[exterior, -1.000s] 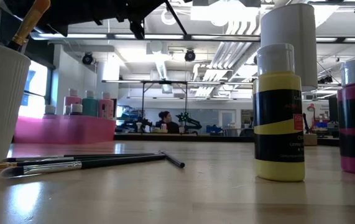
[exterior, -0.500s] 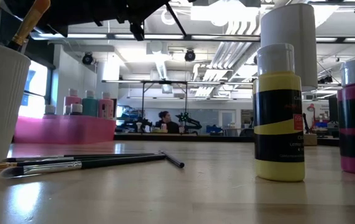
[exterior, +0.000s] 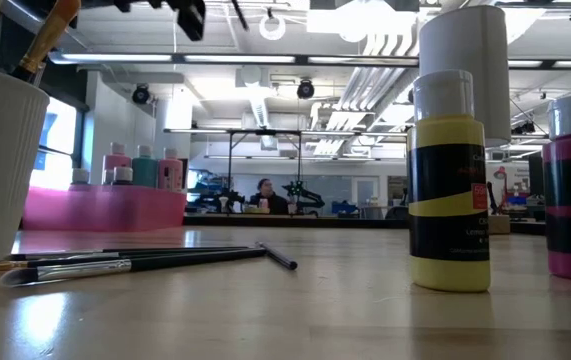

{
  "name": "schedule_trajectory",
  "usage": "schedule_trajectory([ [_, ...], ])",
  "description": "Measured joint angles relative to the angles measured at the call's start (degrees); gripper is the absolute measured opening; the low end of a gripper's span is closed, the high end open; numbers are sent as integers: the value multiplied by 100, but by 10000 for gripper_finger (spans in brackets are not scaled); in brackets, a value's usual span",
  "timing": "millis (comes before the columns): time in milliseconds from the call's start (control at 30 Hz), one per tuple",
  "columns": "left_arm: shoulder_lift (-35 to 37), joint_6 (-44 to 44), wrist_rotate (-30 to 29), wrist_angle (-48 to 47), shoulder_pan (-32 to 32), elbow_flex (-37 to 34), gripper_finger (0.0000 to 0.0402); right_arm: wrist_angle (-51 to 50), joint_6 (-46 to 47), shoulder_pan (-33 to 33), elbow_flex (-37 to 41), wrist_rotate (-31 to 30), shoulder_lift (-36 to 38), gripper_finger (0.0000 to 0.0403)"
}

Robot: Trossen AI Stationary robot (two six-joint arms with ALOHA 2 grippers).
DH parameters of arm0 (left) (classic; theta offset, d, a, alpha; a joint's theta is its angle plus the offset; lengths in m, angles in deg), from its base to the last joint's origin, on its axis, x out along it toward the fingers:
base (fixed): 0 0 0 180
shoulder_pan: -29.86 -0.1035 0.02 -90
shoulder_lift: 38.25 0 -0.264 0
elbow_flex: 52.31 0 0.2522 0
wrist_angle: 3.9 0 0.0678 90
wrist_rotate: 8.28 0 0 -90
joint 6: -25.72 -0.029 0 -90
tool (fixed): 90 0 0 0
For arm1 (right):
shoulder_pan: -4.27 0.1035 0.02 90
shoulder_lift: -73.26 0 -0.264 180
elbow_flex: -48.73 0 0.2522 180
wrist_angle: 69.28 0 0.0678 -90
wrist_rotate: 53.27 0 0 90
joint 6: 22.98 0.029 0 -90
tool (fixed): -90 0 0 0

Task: Pick & Place Paint Supplies
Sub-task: Put the silver paintbrush into the light brown cup

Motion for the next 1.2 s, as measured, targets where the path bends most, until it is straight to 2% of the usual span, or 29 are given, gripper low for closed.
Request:
schedule_trajectory([
  [300,1540,127,216,-1919,2,0,21,-964,859,107,0,35,396,152],
  [567,2524,473,1392,-2965,2,0,21,-1399,1197,105,9,33,402,152],
  [700,2840,620,1460,-3737,54,0,21,-1393,1395,103,9,32,400,152],
  [900,2850,777,804,-3905,837,-200,21,-1391,1630,103,9,29,397,152],
  [1200,2784,1054,-1225,-3602,2536,-668,21,-1386,1768,103,9,26,395,151],
])
